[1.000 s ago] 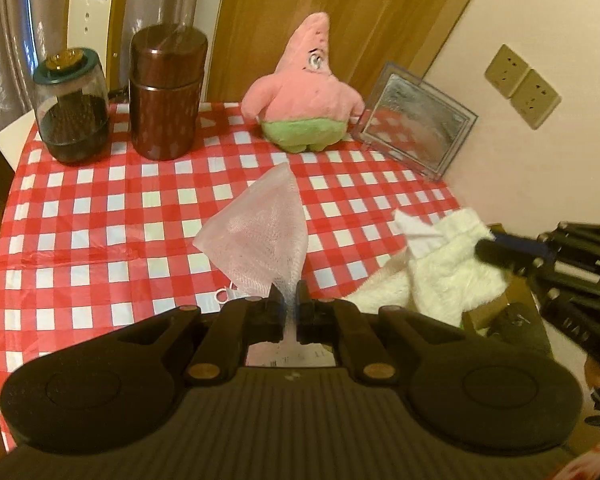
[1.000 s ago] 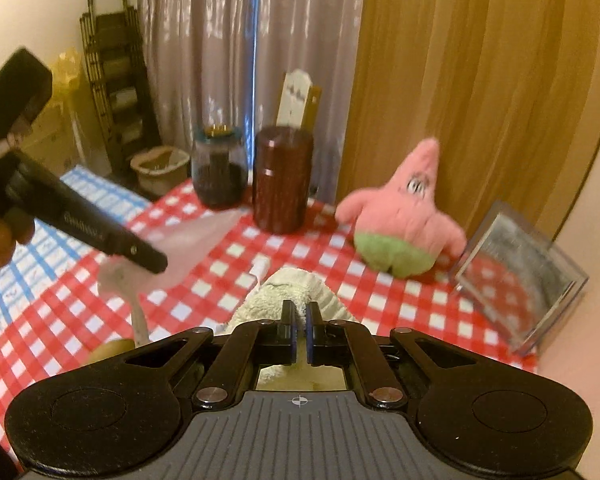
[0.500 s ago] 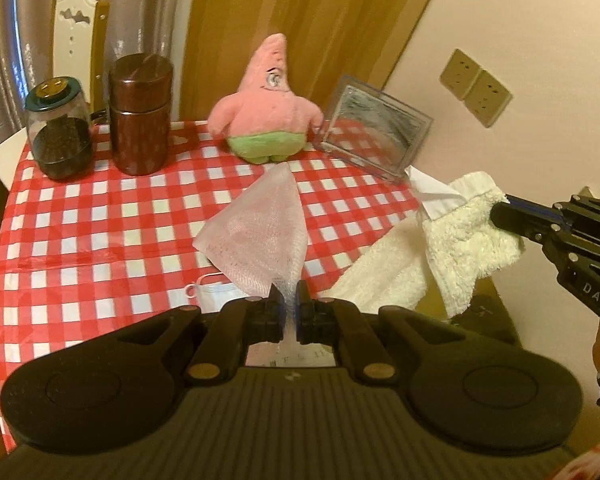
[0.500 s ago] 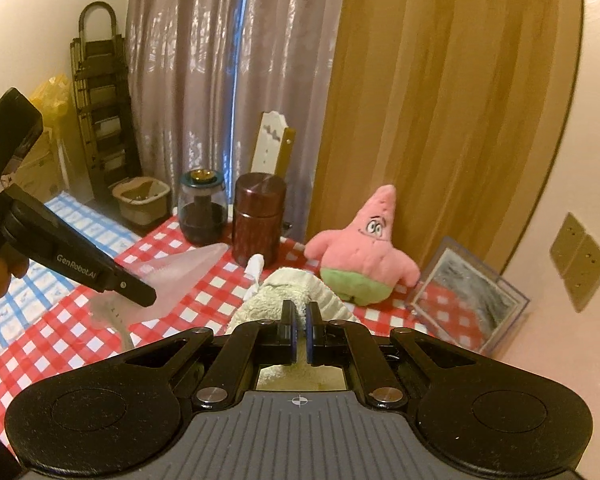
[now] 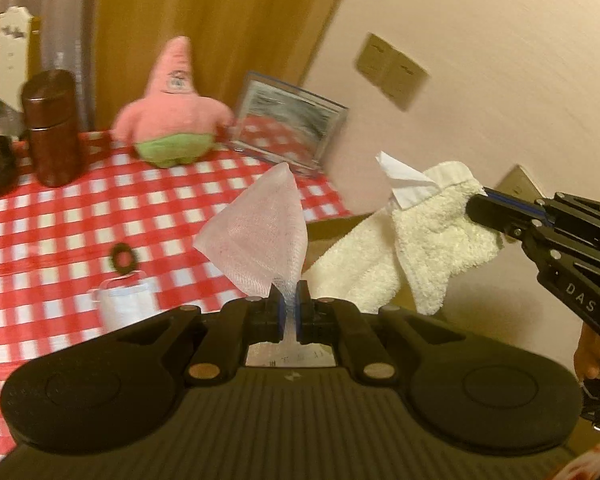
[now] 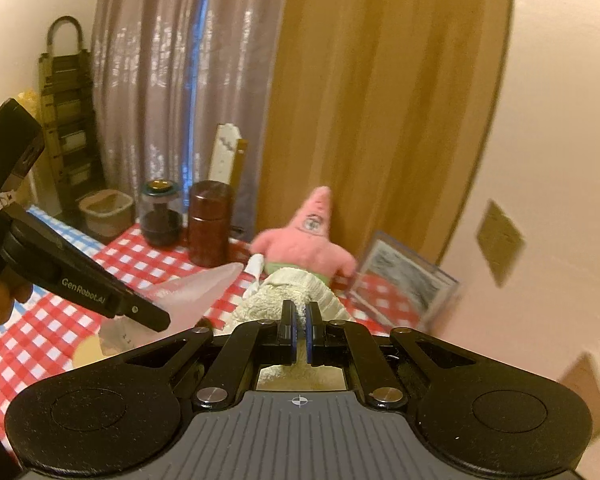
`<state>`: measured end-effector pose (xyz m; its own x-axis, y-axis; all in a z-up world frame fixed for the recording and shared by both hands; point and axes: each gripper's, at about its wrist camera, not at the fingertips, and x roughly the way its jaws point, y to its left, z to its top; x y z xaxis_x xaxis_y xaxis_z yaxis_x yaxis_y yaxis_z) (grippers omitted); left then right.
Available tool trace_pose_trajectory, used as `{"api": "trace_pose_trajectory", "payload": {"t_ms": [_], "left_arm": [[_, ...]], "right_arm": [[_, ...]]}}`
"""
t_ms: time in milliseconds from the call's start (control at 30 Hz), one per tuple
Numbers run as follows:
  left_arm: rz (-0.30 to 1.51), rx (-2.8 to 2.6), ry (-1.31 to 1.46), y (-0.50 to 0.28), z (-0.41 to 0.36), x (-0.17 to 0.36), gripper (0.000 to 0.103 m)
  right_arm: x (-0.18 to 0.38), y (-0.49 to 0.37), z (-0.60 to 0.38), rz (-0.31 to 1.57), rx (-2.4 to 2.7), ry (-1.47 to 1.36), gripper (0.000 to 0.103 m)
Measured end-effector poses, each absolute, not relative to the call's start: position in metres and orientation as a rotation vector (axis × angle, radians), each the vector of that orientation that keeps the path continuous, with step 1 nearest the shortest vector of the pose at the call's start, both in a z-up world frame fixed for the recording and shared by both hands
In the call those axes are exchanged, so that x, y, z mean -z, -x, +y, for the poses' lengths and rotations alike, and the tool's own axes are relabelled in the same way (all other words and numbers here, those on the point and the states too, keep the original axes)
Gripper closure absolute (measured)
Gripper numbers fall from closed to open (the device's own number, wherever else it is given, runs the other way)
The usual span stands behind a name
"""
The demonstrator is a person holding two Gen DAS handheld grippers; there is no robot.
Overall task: Organize soft objects
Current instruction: 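Carry the mesh bag and cream towel into the cardboard tray and open both grippers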
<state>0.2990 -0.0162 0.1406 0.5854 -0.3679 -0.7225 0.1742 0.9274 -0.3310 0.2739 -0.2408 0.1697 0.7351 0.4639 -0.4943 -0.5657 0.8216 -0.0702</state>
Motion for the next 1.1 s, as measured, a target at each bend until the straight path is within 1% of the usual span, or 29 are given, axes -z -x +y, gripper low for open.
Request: {"api": "trace_pose_trajectory", "payload": {"t_ms": [167, 333, 600, 900, 1000, 1033, 1100], "left_arm": [[0.913, 0.392, 0.232, -0.307, -0.067, -0.127, 0.099], [0.939, 0.453, 0.224, -0.325, -0.113, -0.111, 0.099], [0.998, 0.519, 0.183, -0.353, -0.171, -0.063, 0.099], [1.053, 0.519, 0.174, -0.381, -0.195, -0.002, 0.098], [1.067, 0.515, 0.17, -0.39, -0.198, 0.013, 0.094], [1.07, 0.509, 0.163, -0.392, -0.198, 0.017, 0.088], [1.082, 0.501, 0.152, -0.395, -0.199, 0.023, 0.081]], "right_arm": [[-0.165, -0.267, -0.281, 0.487, -0.497, 0.232, 0.099], [-0.145, -0.265, -0.316, 0.518, -0.449, 0.241, 0.099], [-0.086, -0.276, -0.347, 0.615, -0.424, 0.252, 0.099], [-0.023, -0.296, -0.352, 0.731, -0.415, 0.257, 0.099], [-0.005, -0.302, -0.352, 0.764, -0.416, 0.253, 0.099], [0.001, -0.304, -0.352, 0.776, -0.416, 0.25, 0.099], [0.011, -0.312, -0.35, 0.795, -0.418, 0.246, 0.099]]}}
